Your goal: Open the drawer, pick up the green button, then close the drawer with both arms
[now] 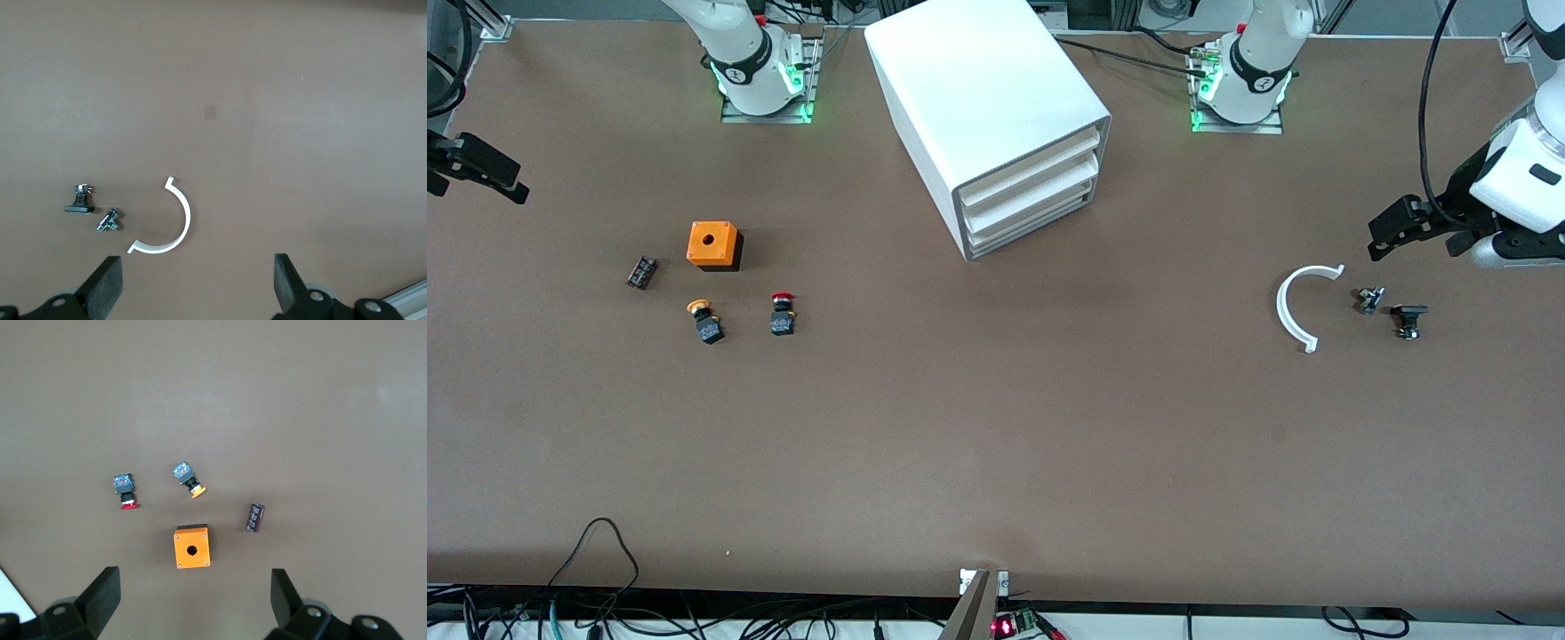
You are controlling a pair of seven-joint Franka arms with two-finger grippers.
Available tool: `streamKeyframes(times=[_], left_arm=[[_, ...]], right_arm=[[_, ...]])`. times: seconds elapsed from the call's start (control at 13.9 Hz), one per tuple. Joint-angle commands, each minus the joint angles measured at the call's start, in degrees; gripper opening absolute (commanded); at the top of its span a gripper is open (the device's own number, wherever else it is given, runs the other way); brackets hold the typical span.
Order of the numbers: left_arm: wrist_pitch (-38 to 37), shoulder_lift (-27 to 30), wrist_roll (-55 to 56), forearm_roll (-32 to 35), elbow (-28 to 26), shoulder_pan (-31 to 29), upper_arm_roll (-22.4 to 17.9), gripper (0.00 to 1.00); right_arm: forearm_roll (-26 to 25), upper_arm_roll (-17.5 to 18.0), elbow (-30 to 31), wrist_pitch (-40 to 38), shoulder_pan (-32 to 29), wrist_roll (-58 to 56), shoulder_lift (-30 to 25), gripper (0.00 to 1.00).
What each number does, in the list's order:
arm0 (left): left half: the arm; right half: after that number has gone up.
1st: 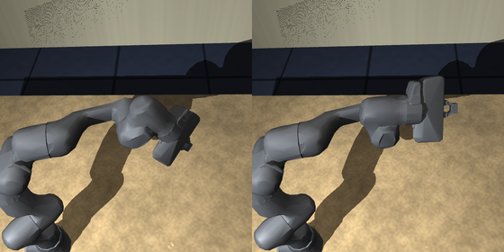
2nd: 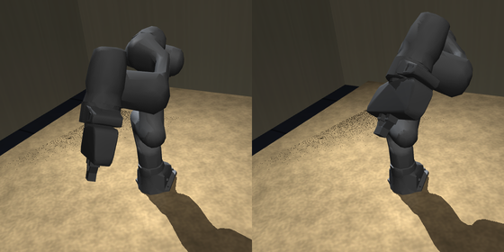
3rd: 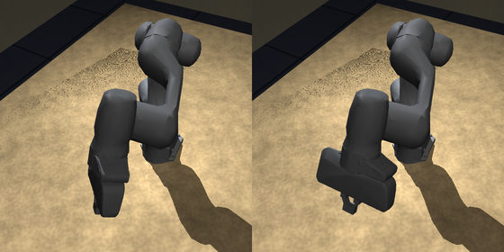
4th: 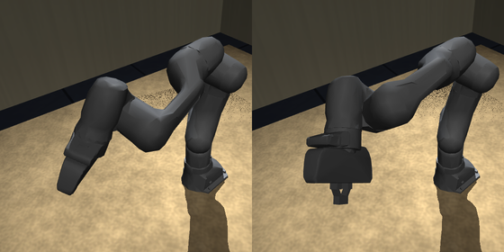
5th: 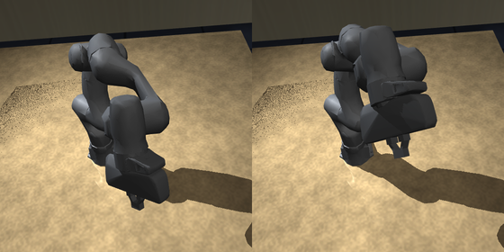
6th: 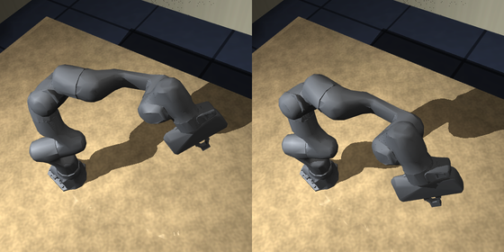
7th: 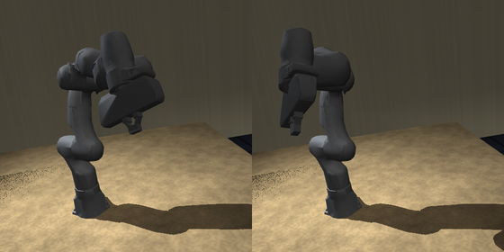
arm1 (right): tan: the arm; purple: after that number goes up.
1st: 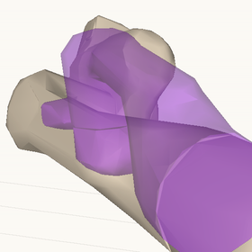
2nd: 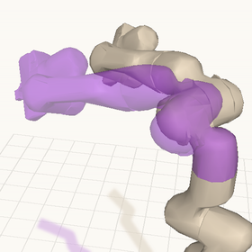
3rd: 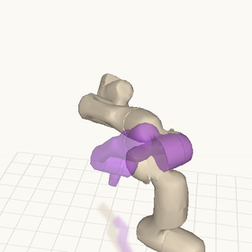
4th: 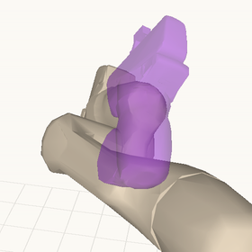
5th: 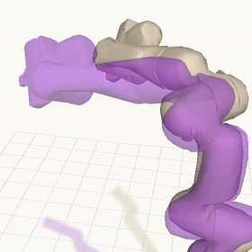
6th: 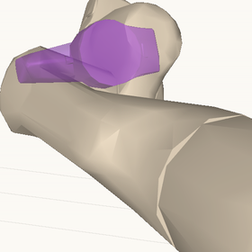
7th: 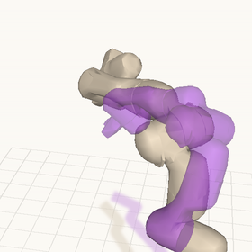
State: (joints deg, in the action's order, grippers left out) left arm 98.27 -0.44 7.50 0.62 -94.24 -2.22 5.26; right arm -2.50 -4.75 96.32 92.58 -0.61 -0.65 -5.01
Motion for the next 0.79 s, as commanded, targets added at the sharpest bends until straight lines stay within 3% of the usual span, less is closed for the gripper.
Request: streamKeyframes(times=[0.0, 0.72], left_arm=[[-0.5, -0.3, -1.6, -0.1, 1.3, -0.3, 0.3, 1.00], [-0.8, -3.0, -1.6, -1.0, 3.4, -0.6, -0.2, 1.00]], right_arm=[[-0.2, 0.0, 0.9, 0.4, -0.2, -0.6, -0.7, 1.00], [-0.3, 0.0, 0.8, -1.2, -0.2, -0.7, -0.8, 1.00]])
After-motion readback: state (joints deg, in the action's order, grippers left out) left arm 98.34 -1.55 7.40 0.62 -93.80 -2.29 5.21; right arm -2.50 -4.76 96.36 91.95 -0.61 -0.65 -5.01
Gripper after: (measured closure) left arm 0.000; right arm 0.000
